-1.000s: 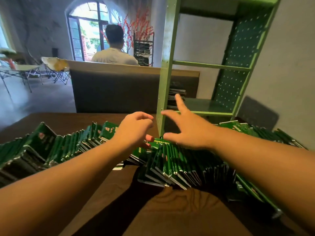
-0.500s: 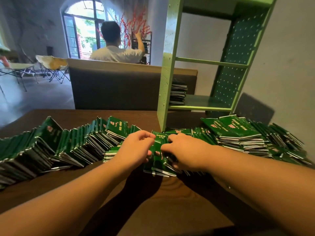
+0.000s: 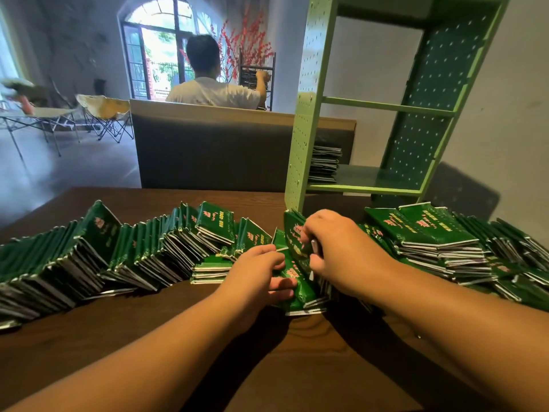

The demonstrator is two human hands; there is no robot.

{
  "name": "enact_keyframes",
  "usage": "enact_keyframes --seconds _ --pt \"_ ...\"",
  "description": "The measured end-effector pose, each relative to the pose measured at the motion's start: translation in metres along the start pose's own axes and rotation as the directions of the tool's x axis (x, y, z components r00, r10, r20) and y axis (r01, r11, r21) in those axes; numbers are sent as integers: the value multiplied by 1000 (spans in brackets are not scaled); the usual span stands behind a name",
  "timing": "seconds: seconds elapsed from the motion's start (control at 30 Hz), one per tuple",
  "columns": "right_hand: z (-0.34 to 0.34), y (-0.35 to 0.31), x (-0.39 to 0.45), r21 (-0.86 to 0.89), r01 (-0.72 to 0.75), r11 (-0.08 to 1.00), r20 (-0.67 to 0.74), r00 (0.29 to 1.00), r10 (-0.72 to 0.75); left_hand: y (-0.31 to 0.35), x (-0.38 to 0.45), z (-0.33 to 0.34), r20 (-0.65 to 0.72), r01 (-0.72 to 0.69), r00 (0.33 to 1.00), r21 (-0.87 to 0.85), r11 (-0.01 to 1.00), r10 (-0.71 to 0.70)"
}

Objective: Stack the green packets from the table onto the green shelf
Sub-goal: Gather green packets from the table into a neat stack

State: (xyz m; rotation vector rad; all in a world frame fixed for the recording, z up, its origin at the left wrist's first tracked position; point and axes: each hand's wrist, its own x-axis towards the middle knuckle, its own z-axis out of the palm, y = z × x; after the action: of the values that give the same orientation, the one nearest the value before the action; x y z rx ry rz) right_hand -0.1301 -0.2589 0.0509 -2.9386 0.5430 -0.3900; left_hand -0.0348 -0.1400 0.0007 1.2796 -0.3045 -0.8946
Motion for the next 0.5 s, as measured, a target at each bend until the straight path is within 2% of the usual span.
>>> enact_keyframes --seconds 0.13,0.33,0.5 --pt "-5 -20 4 144 55 988 -147 989 -34 4 -3 0 -54 -33 998 -156 987 25" --pt "20 -54 9 280 211 936 -357 928 -102 21 0 -19 93 -52 992 -315 948 86" --pt "40 -71 19 463 292 837 -373 921 -115 31 11 -33 50 -179 973 -462 869 227"
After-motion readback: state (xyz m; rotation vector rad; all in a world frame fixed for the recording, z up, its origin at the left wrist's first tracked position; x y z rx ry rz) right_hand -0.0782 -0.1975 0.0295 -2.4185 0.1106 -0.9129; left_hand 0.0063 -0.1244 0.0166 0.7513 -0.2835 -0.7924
